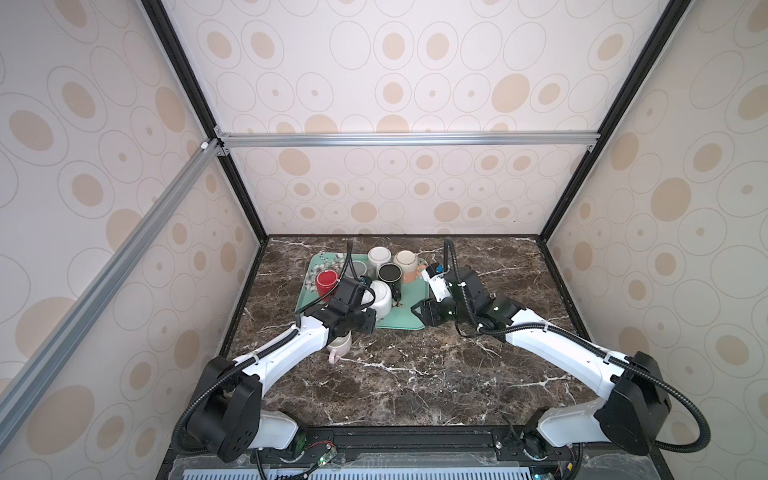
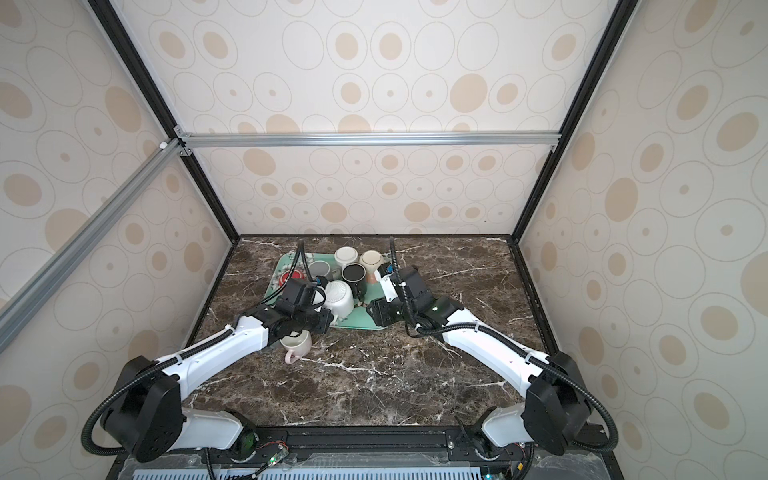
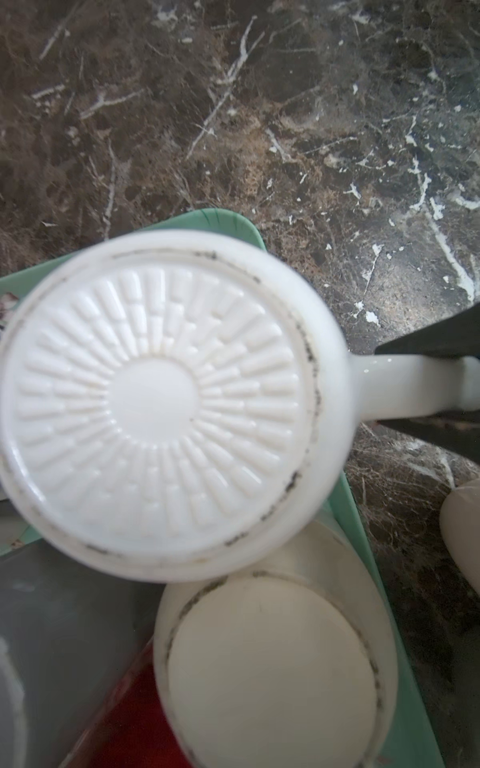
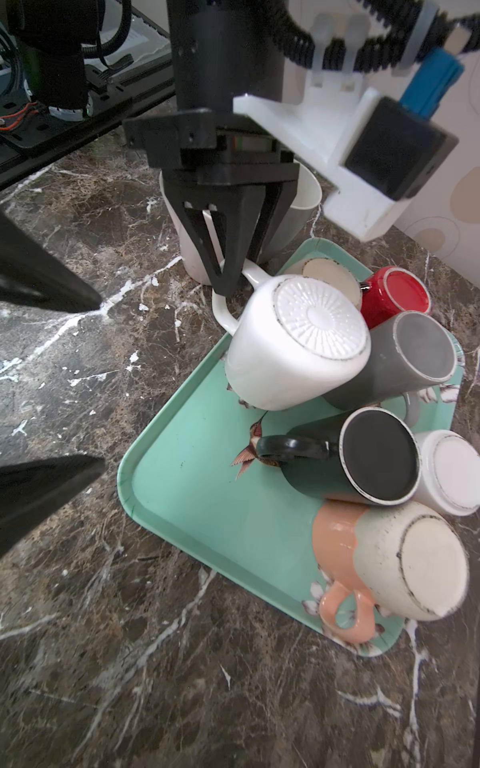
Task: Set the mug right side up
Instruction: 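Open the left gripper and reach it to the upside-down white mug on the tray, then grasp and lift the white mug with the left gripper while the right reaches toward it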
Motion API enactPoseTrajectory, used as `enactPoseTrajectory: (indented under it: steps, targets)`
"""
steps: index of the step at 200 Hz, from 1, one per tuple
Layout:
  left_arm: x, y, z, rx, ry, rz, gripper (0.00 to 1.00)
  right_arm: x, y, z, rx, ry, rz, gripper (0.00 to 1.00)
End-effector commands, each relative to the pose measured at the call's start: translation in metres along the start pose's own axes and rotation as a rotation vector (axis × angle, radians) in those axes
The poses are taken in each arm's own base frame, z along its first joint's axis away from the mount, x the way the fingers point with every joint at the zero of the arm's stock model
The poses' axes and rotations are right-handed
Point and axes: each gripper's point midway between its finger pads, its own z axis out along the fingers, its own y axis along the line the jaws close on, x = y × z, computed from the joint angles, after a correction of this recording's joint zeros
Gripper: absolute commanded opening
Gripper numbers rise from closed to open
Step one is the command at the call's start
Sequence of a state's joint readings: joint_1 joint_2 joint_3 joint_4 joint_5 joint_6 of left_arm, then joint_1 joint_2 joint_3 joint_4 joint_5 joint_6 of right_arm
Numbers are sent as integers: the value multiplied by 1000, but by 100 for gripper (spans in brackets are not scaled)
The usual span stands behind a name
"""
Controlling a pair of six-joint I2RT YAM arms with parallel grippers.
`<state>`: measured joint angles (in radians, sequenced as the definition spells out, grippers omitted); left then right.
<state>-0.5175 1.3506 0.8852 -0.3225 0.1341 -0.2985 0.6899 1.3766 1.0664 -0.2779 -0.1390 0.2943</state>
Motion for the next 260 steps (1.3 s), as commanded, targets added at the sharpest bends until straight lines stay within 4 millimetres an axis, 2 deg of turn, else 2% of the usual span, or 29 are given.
enactPoseTrajectory:
  steps: [1, 67, 123, 142, 177, 220, 260]
  targets:
    - [-44, -17, -31, 55, -173, 37, 0, -13, -3, -12, 15, -61, 16, 59]
    - [-96, -35, -113, 147, -446, -11, 0, -49, 4, -39, -69, -199, 77, 60]
    - [-120, -72, -182, 434, -627, -60, 0, -81, 43, -68, -323, -320, 111, 60]
    - [-122, -83, -197, 521, -644, -63, 0, -88, 56, -83, -405, -365, 140, 60]
    - [-117, -104, -223, 740, -631, -99, 0, -89, 68, -105, -494, -404, 179, 65]
    - [-108, -121, -240, 922, -596, -120, 0, -96, 88, -133, -625, -425, 212, 72]
    - [-106, -133, -259, 1067, -611, -112, 0, -111, 106, -138, -742, -396, 234, 73]
